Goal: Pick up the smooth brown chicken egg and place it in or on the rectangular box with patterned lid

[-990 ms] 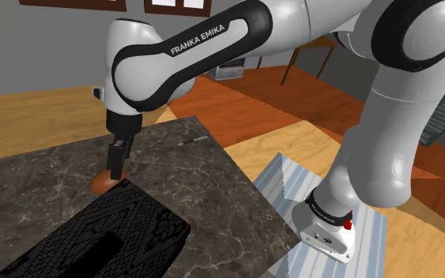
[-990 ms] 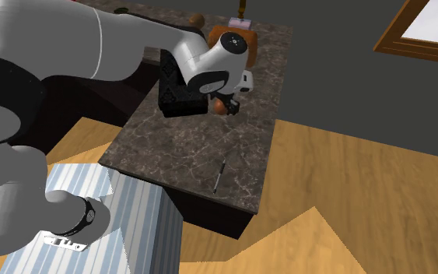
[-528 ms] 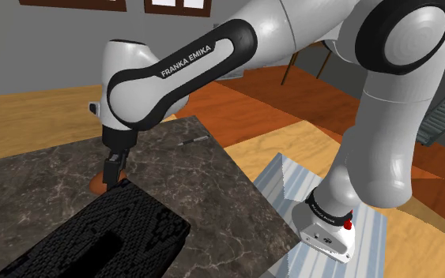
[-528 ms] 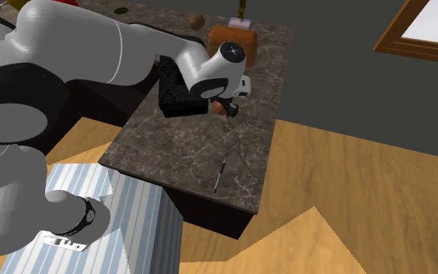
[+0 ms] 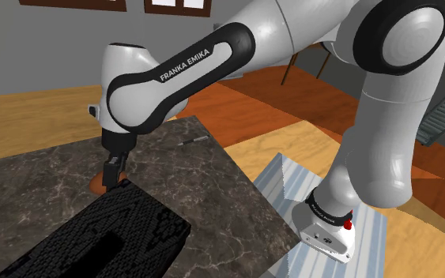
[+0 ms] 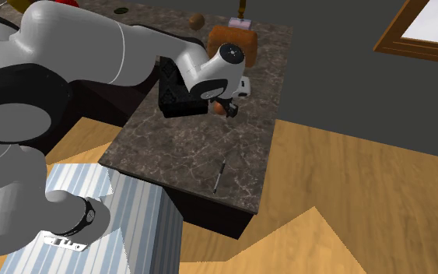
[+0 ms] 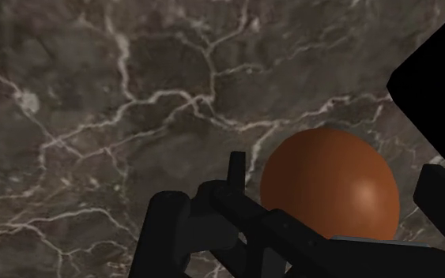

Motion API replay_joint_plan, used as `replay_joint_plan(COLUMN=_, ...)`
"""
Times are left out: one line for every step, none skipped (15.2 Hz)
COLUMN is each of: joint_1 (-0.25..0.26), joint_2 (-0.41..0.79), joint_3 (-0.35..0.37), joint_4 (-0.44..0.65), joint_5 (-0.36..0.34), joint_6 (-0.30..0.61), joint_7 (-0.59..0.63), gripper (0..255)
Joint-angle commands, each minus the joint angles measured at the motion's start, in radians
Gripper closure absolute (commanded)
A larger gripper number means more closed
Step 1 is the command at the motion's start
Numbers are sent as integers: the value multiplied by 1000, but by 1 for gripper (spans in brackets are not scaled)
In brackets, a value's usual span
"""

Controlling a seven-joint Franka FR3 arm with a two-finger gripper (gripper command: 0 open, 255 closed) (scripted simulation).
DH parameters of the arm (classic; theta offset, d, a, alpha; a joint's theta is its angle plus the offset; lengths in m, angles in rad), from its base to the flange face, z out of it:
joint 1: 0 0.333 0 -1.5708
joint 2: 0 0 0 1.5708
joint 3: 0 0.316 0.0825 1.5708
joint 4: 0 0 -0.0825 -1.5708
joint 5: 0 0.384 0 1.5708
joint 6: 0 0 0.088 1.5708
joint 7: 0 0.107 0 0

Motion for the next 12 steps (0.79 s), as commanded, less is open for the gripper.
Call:
replay_joint_plan(joint_1=0, joint_2=0, joint_3=0, joint_4=0, joint_5=0, joint_6=0, joint_7=0, gripper=255)
replay_joint_plan(joint_1=0, joint_2=0, joint_3=0, joint_4=0, joint_5=0, joint_6=0, joint_7=0, gripper=255)
replay_joint_plan(joint_1=0, joint_2=0, joint_3=0, joint_4=-1, joint_5=0, joint_6=-1, joint_7=0, gripper=255)
replay_joint_plan(joint_1=0, joint_2=0, joint_3=0, joint_4=-1, joint_5=0, joint_6=0, joint_7=0, gripper=255)
replay_joint_plan(joint_1=0, joint_2=0, joint_3=0, joint_4=0, joint_5=0, joint_6=-1, joint_7=0, gripper=255)
replay_joint_plan(joint_1=0, joint_2=0, joint_3=0, joint_4=0, joint_5=0, joint_6=-1, joint_7=0, gripper=255)
replay_joint_plan(joint_1=0, joint_2=-1, joint_3=0, joint_4=-1, joint_5=0, joint_6=0, joint_7=0, gripper=255)
replay_joint_plan(joint_1=0, joint_2=-1, joint_3=0, joint_4=-1, joint_5=0, joint_6=0, joint_7=0, gripper=255)
replay_joint_plan(joint_1=0, joint_2=0, joint_3=0, joint_4=-1, joint_5=0, joint_6=0, joint_7=0, gripper=255)
replay_joint_plan(joint_1=0, joint_2=0, joint_3=0, joint_4=0, joint_5=0, joint_6=0, joint_7=0, gripper=255)
replay_joint_plan(joint_1=-1, joint_2=-8, joint_3=0, joint_4=3, joint_5=0, joint_6=-11, joint_7=3, gripper=255)
replay_joint_plan(joint_1=-1, joint_2=-16, joint_3=0, joint_4=6, joint_5=-1, joint_6=-22, joint_7=6, gripper=255)
